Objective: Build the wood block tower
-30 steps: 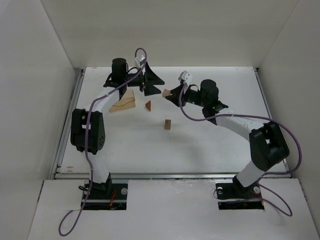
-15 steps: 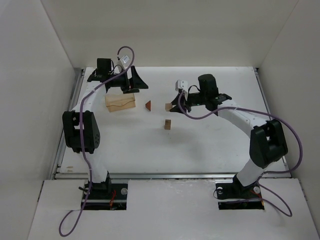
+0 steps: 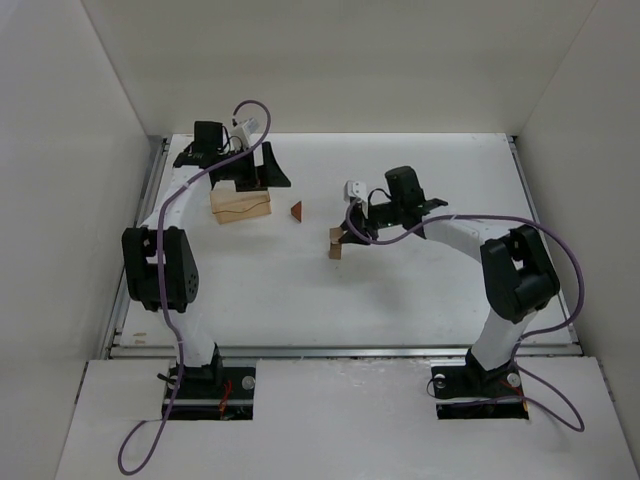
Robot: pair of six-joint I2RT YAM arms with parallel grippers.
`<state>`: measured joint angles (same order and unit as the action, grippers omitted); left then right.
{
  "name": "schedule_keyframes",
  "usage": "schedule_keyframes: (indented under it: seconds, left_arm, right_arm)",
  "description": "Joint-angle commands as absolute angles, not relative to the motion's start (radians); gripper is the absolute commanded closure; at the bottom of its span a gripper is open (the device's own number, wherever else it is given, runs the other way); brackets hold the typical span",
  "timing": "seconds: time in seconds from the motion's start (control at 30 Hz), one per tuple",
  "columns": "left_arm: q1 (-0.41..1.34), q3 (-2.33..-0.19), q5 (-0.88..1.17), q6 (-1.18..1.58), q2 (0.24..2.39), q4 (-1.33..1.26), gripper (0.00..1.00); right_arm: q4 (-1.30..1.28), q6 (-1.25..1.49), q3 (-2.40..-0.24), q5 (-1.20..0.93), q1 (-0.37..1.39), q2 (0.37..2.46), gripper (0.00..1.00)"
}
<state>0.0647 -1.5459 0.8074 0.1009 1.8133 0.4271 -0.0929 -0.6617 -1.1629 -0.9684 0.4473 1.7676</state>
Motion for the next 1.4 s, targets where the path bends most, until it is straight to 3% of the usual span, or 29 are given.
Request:
schedule_keyframes:
  seconds: [0.0,0.27,0.83,1.37]
  left_arm:
    - [0.064,-1.534,0.784,0.072,1.738,0.428,0.0]
    - [0.064,-1.534,0.766,0.063,1.738,0.428,0.0]
    - [0.064,-1.525,0.765,0.063,1.738,0.428,0.0]
    - [0.064,-1.514,0.775,0.063,1.738,0.428,0.0]
  right_arm:
    - [0.041,-0.631,-1.143,-0.988,0.463,1.764,1.0]
    - [0.463,-0.411,-0.945,-0.887,0.482,1.655,1.0]
    - [0.405,-0.4,-1.006,-0.908,0.494,1.72,1.0]
    - [0.523,-0.305,-0.907,-0.873,0.505,1.721,1.0]
